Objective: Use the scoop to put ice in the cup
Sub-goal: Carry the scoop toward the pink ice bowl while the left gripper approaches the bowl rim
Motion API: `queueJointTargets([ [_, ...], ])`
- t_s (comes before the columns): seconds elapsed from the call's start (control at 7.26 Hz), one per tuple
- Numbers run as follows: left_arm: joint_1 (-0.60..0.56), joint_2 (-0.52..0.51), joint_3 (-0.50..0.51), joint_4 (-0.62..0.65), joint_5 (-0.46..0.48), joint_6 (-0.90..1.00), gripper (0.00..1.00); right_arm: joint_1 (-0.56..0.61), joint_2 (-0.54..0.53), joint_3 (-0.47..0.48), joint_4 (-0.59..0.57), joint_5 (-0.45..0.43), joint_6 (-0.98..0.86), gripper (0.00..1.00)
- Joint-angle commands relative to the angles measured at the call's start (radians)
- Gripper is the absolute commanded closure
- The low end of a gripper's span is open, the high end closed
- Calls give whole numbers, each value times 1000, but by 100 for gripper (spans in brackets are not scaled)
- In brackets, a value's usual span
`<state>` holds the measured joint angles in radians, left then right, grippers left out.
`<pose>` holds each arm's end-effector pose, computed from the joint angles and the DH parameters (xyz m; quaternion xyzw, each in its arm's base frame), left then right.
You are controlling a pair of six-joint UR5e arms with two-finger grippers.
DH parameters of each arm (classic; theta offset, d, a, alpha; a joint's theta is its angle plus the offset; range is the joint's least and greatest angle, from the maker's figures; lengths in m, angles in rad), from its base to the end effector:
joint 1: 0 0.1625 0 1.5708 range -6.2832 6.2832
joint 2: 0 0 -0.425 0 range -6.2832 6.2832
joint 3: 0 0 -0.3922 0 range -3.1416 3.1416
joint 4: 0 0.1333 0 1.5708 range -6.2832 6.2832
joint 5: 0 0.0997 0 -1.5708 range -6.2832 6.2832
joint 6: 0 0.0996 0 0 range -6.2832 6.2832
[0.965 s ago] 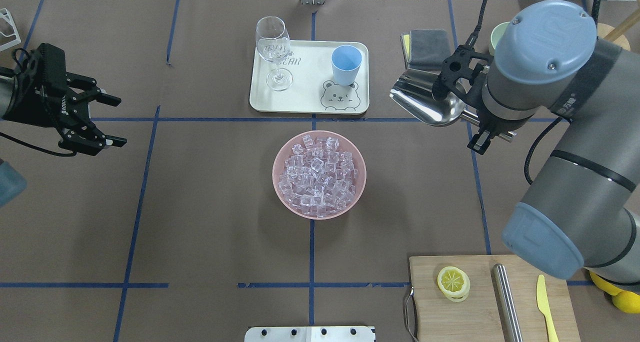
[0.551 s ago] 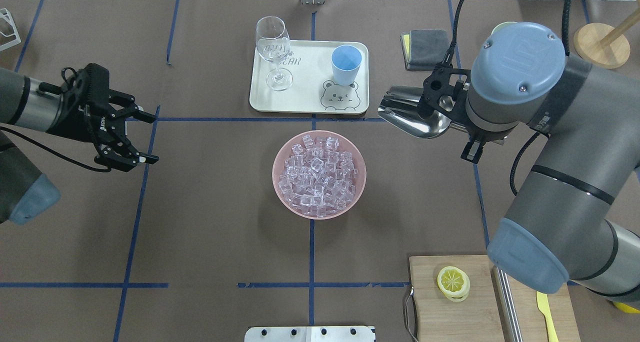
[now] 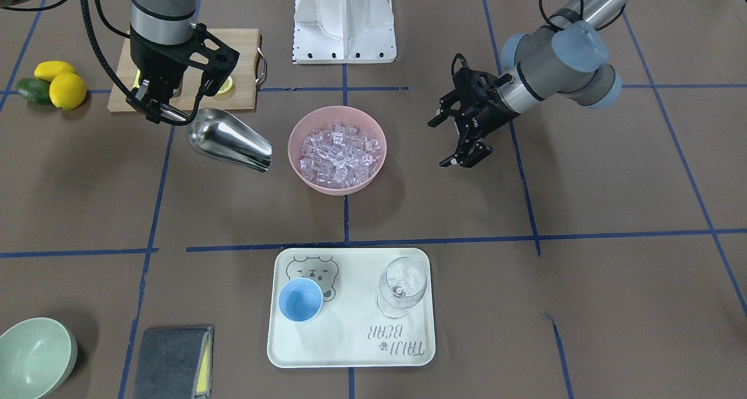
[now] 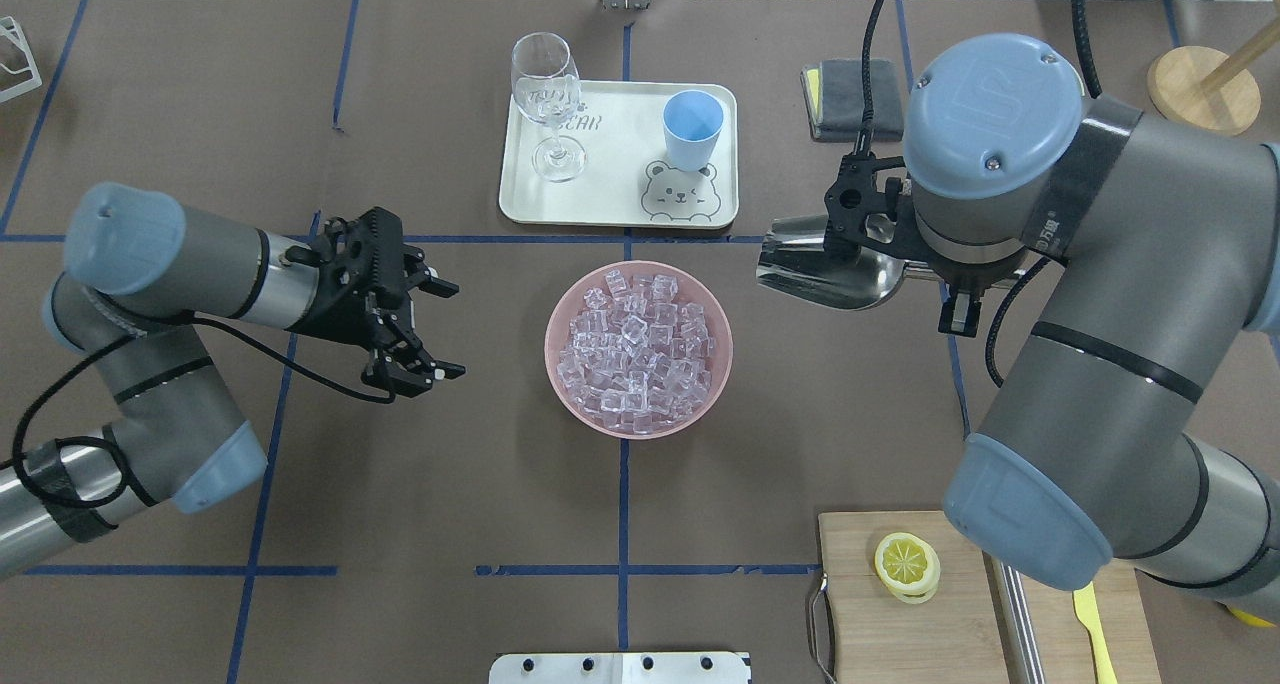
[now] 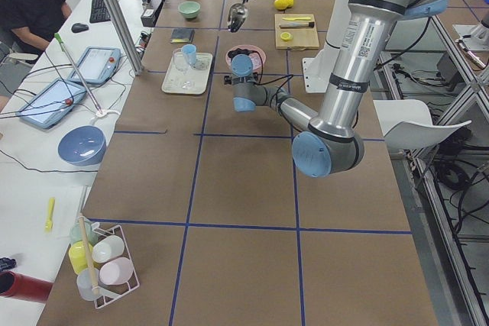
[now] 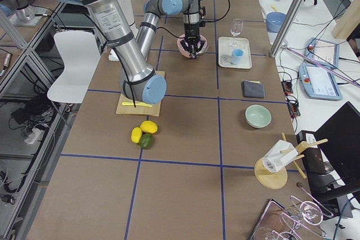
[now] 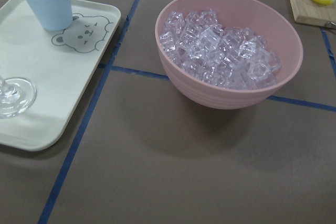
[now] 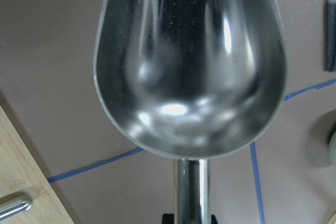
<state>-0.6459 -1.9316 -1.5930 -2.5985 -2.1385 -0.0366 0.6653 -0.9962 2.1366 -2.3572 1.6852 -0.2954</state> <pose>0.4412 -0.4324 0.3285 0.4532 0.4769 0.4780 0.5820 -0.3358 -0.4184 0.2211 0.1508 -0.1065 -0.5636 0.8052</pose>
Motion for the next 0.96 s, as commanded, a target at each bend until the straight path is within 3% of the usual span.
queueJointTargets([
  [0.0, 60, -41, 57, 0, 17, 3, 0, -13, 20, -10, -2, -1, -10, 100],
  [0.41, 81, -108, 114, -2, 17, 9, 1, -21, 71, -58, 0, 2, -139, 100],
  [0.83, 83, -141, 149, -3, 106, 9, 1, -21, 74, -56, -4, 5, -148, 100],
])
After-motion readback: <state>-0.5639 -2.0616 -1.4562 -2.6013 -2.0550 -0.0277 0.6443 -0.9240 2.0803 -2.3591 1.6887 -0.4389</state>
